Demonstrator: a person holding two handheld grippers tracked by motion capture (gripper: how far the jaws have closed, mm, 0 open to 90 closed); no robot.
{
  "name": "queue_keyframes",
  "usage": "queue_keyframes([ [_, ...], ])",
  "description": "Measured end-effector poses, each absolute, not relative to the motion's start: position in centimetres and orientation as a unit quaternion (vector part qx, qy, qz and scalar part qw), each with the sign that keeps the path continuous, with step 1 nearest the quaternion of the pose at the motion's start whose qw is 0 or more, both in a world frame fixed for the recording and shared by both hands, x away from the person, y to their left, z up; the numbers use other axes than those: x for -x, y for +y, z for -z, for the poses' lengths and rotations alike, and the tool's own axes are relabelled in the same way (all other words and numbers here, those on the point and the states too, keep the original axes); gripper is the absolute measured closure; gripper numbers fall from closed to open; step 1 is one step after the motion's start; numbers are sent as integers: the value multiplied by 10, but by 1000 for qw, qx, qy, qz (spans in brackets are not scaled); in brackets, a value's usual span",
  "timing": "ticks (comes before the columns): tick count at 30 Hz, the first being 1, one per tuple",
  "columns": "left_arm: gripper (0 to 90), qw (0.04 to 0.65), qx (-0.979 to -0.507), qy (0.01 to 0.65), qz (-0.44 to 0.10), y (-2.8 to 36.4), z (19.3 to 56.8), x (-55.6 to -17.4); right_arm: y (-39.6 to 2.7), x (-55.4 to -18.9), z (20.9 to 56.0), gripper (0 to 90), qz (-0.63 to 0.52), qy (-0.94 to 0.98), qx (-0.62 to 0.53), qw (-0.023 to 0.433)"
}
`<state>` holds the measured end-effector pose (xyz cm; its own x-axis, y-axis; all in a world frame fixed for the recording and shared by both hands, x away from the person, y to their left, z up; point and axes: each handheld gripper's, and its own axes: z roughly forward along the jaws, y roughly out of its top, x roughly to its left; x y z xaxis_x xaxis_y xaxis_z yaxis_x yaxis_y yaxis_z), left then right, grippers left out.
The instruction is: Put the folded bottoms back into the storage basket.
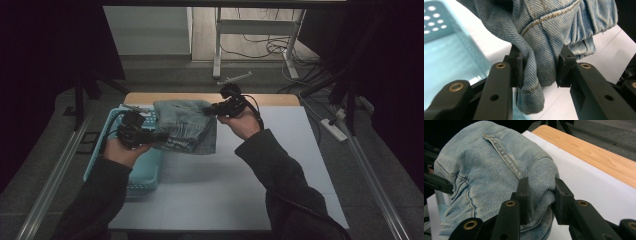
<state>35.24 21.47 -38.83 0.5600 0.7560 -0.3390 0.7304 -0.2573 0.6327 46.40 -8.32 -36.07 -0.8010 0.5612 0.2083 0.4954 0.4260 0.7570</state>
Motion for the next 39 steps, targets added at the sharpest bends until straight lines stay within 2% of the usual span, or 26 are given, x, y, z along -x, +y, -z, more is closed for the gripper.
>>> queue_keyframes([
  [21,640,389,-782,486,-36,283,377,-329,-11,-459,353,701,-456,846,-277,23],
  [39,640,377,-777,502,-46,333,380,-310,43,-454,365,700,-466,847,-257,2],
])
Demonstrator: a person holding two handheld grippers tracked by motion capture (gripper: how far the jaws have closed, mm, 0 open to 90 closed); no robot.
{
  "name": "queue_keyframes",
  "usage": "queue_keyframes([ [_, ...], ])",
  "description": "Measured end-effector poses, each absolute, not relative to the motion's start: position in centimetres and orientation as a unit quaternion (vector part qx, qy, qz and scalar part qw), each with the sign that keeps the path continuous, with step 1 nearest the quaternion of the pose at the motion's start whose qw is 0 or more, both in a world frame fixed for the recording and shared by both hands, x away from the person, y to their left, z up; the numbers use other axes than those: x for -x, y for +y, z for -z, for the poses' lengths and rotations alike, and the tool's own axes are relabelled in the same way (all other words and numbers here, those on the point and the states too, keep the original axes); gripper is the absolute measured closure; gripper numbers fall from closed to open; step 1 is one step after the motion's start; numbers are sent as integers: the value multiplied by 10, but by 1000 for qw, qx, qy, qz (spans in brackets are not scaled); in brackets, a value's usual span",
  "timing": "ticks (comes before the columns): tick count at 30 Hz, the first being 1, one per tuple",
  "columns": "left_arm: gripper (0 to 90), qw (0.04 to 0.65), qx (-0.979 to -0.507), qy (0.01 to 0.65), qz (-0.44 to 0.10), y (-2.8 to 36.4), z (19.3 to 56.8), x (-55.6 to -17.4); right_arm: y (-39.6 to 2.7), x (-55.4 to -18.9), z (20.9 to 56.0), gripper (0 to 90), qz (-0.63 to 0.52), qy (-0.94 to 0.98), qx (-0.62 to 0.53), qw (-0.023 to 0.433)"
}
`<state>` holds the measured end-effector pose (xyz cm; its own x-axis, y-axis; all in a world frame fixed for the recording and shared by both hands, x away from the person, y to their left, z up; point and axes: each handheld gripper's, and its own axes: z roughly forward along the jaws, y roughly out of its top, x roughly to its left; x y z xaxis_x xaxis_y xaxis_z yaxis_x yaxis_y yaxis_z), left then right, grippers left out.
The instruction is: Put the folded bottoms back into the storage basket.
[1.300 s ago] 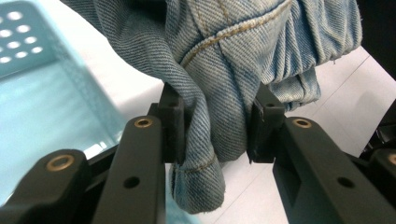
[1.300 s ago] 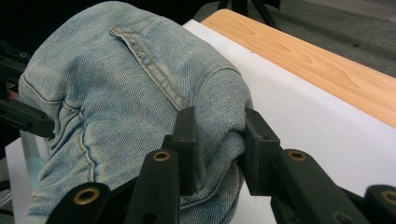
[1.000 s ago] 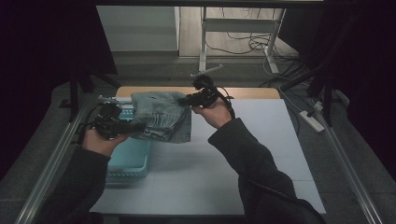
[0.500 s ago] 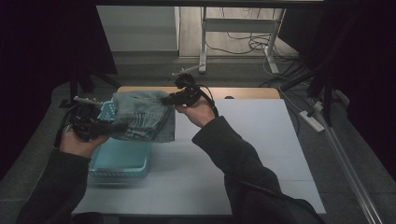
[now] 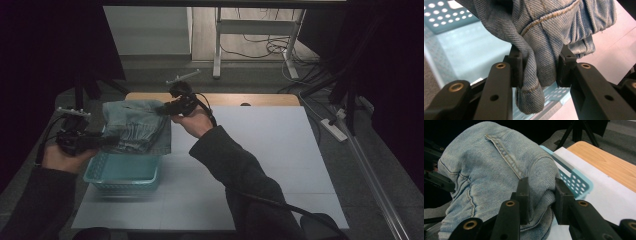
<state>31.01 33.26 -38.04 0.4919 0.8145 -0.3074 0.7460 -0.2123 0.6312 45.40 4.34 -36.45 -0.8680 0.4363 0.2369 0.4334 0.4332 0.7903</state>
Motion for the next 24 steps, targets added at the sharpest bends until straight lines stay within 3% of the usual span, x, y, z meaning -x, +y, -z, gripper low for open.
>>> queue_keyframes([
  [11,640,367,-775,513,-49,356,389,-299,72,-450,376,699,-464,851,-245,-11],
  [24,636,354,-772,527,-32,362,428,-306,86,-456,415,698,-441,858,-262,-18],
])
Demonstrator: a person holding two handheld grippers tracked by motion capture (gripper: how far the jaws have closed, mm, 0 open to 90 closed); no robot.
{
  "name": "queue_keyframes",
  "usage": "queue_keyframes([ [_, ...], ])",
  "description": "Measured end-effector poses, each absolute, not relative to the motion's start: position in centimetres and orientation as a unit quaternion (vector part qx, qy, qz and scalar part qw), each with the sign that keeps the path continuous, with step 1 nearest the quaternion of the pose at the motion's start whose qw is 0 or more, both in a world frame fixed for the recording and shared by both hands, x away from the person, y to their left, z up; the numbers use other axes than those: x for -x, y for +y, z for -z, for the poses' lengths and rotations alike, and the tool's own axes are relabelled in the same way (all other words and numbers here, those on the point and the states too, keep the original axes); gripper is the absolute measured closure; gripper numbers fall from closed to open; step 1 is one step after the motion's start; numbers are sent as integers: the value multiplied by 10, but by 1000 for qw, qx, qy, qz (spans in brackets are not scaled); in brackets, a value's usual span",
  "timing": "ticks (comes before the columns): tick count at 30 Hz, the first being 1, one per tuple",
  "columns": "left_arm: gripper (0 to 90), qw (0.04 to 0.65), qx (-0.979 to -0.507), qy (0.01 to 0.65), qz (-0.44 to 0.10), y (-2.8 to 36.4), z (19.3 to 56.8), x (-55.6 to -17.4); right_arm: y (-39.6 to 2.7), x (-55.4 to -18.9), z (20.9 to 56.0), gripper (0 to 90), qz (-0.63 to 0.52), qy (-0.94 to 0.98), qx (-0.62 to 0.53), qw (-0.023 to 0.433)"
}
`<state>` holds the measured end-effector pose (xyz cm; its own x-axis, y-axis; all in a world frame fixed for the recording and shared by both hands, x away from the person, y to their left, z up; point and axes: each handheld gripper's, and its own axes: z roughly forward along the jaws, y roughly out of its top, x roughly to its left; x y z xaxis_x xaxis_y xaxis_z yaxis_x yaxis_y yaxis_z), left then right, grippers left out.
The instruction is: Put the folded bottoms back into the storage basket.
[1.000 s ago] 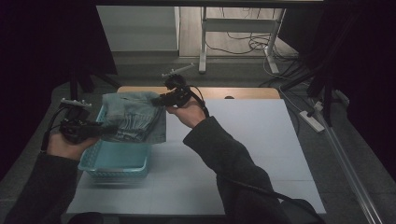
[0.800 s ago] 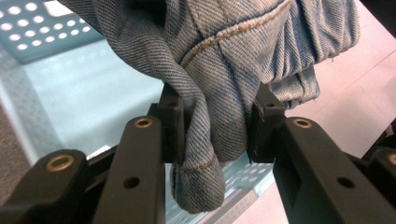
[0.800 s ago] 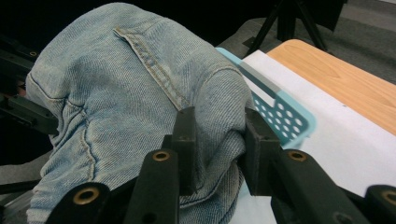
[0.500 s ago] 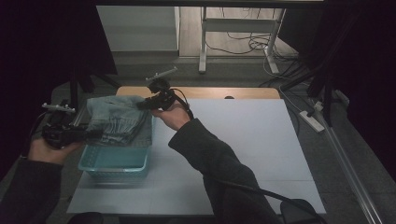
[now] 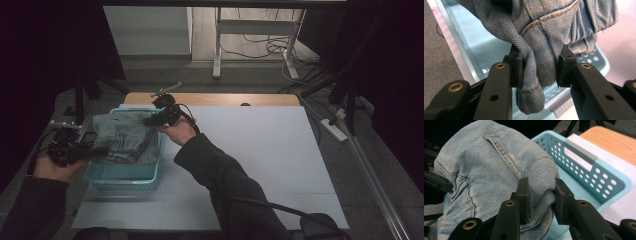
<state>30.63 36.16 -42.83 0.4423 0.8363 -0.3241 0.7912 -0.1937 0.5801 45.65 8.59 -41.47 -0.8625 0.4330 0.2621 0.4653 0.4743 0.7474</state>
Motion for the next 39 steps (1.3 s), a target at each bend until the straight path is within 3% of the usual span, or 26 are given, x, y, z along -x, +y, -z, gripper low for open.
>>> queue_keyframes([
  [17,589,310,-777,547,-15,356,474,-321,93,-462,462,677,402,-870,285,11],
  [19,561,298,-779,551,-19,354,479,-323,94,-462,465,657,396,-873,285,3],
  [26,392,236,-805,540,-72,337,480,-325,101,-456,468,459,380,-887,256,-51],
  [28,298,244,-801,539,-85,337,478,-324,100,-456,467,435,378,-889,253,-60],
  [33,219,302,-777,543,-102,346,470,-322,93,-458,460,365,400,-876,258,-72],
  [39,141,326,-772,536,-101,342,464,-322,89,-460,453,314,405,-876,253,-65],
])
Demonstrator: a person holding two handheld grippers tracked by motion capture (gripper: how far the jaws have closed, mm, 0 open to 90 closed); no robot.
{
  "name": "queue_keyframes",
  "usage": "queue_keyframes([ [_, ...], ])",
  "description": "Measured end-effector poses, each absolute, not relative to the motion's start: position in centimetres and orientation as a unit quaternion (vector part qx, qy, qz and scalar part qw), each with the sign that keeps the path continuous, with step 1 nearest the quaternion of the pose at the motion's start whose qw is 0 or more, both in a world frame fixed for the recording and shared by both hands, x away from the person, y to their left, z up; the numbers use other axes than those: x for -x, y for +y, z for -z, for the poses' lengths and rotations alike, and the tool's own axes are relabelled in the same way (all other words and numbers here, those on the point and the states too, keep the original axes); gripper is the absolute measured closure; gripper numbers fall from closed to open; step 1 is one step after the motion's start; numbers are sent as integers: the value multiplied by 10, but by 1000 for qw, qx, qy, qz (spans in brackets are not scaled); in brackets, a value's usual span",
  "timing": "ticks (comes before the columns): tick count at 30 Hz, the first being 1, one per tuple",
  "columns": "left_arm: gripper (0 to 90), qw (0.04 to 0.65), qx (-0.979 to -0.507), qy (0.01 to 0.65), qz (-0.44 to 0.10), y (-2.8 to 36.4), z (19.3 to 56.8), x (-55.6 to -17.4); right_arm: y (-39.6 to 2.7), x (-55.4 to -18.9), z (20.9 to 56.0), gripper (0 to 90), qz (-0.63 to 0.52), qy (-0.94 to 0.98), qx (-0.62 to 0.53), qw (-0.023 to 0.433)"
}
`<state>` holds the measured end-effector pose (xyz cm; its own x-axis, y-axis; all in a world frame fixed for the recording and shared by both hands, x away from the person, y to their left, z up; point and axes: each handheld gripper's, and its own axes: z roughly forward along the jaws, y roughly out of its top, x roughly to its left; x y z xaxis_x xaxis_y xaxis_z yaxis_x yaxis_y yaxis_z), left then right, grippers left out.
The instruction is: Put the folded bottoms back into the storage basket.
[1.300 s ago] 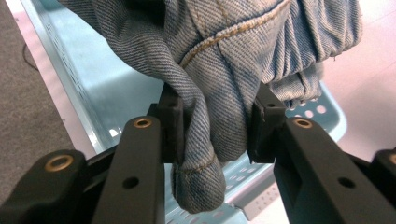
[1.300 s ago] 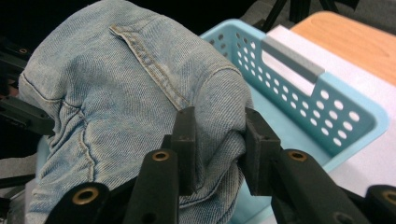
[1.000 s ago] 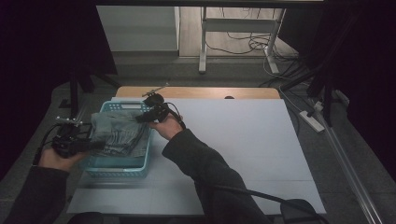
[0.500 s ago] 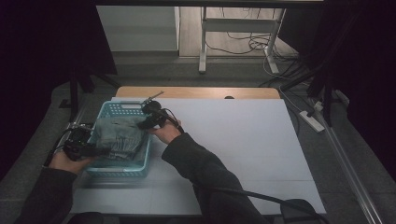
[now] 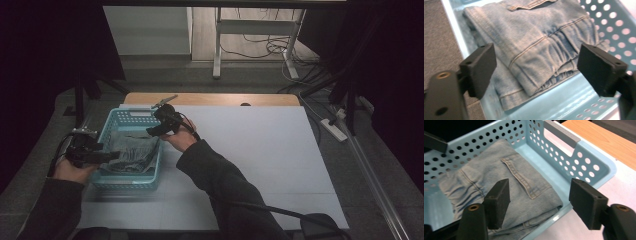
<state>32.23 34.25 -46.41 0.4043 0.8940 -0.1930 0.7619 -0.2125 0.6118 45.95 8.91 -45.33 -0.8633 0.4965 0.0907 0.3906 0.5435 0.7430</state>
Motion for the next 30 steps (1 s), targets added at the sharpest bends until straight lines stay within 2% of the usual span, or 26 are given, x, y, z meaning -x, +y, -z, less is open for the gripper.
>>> queue_keyframes([
  [7,66,357,-758,539,-90,338,464,-322,88,-458,450,259,-411,876,-249,33],
  [19,40,404,-730,543,-99,334,461,-311,86,-452,448,165,-408,882,-236,22],
  [30,18,424,-727,529,-109,327,460,-299,84,-448,445,112,-414,883,-220,22],
])
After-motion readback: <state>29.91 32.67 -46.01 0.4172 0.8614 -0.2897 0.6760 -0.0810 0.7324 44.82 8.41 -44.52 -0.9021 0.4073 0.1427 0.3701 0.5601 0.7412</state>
